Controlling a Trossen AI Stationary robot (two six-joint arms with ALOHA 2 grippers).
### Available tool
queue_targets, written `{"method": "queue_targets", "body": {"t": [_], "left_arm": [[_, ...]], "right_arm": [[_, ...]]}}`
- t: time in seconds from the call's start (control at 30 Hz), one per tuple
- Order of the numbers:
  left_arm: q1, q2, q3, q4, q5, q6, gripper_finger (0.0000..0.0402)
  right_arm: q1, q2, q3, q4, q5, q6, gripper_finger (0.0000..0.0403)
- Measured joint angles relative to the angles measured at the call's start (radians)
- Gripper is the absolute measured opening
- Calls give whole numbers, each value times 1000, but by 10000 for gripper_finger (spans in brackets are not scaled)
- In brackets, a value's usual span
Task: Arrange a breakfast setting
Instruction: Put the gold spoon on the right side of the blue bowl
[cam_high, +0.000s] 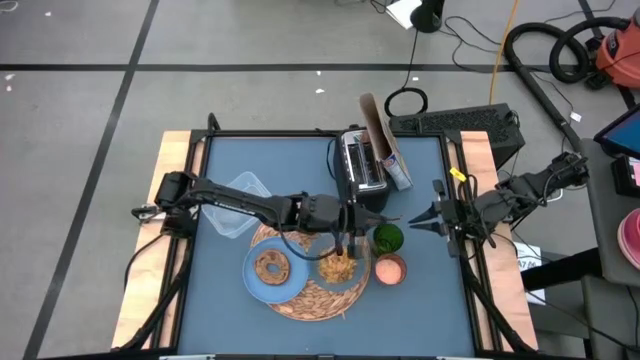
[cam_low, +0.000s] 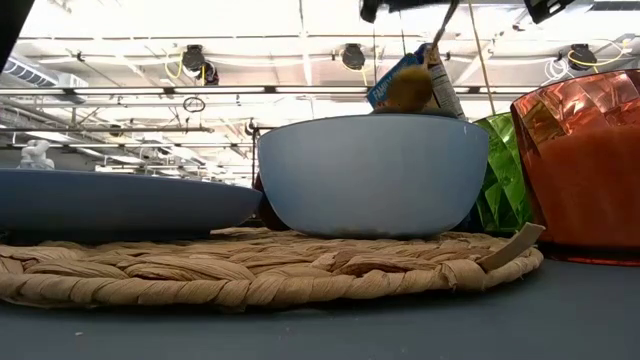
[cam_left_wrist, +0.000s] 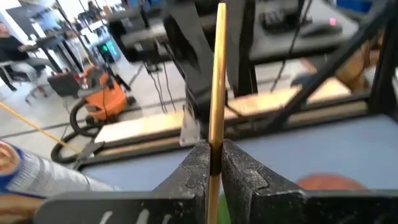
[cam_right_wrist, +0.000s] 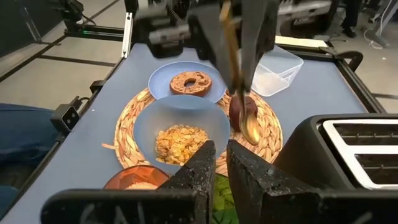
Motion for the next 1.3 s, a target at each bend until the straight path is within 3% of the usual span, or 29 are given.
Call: {"method": "queue_targets", "body": {"t": [0.17,0.37,0.57,0.93,1.13,1.3], "left_arm": [[-5,8,0,-72,29,38,28],[-5,7,0,-87,200,97,28],[-5,16,0,-74,286,172,28],[-5,93,-1,-50,310,254,28],[4,113,-1,-61,398,317,28],[17,134,-1,-68,411,375,28]], "right_arm": [[0,0,0,0,0,48,34],[0,0,0,21,0,50,34],[0,0,0,67,1,50,34],[0,0,0,96,3,50,34],[0,0,0,103,3,50,34],[0,1,0,107,3,50,34]]}}
